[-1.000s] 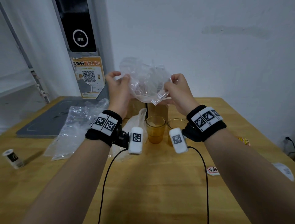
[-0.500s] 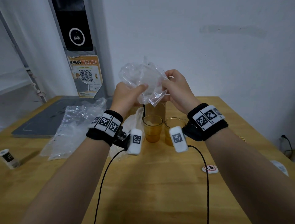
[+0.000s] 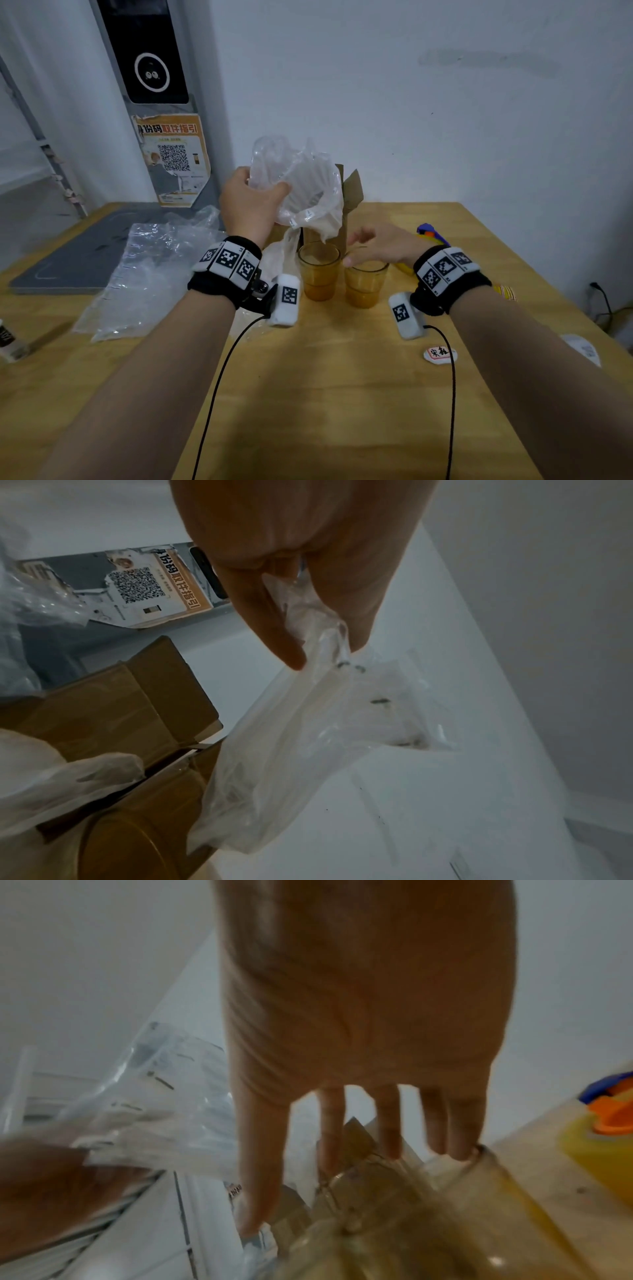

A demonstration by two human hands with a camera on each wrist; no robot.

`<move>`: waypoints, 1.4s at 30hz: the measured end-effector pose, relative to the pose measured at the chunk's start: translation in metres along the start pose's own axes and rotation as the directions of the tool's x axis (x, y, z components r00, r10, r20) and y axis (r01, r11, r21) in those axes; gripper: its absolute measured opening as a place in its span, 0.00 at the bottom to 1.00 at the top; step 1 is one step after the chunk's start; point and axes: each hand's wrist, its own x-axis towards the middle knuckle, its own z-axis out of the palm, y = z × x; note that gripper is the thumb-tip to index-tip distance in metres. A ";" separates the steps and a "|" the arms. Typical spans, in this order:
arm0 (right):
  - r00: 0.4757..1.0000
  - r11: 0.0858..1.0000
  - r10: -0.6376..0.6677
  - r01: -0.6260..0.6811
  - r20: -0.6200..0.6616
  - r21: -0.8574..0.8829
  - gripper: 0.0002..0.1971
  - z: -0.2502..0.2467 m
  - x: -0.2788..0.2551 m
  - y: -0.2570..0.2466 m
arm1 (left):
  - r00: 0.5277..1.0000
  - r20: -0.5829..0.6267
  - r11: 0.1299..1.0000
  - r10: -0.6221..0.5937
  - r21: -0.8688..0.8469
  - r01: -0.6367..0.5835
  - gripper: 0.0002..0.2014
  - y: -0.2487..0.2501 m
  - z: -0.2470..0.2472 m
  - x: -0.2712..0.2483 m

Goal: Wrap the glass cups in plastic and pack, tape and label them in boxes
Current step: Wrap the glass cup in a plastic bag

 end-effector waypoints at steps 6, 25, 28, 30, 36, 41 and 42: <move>0.983 0.958 0.186 -0.182 -0.002 -0.222 0.42 0.009 0.012 0.010 | 0.999 -0.046 1.000 -0.002 0.001 0.002 0.19 -0.001 0.001 0.001; 0.614 0.697 0.016 0.559 -0.789 0.449 0.29 -0.056 -0.039 -0.089 | 0.998 -0.066 1.000 -0.011 -0.015 0.010 0.22 0.014 0.016 0.012; 0.603 0.652 -0.032 0.617 -0.797 0.440 0.26 -0.054 -0.048 -0.106 | 0.998 -0.054 1.000 -0.013 0.005 0.014 0.21 0.018 0.018 0.014; 0.629 0.636 -0.051 0.619 -0.776 0.460 0.27 -0.050 -0.049 -0.112 | 0.999 -0.043 1.000 -0.015 0.014 0.016 0.22 0.021 0.019 0.014; 0.680 0.727 -0.109 0.552 -0.725 0.408 0.30 -0.034 -0.042 -0.112 | 0.998 -0.032 0.999 -0.050 -0.002 0.050 0.24 0.032 0.016 0.015; 0.665 0.830 -0.183 0.499 -0.725 0.249 0.33 -0.028 -0.036 -0.108 | 0.995 0.003 0.993 -0.097 -0.062 0.097 0.18 0.037 0.008 0.013; 0.661 0.840 -0.207 0.497 -0.721 0.215 0.32 -0.027 -0.035 -0.107 | 0.995 0.003 0.994 -0.095 -0.061 0.095 0.13 0.036 0.008 0.013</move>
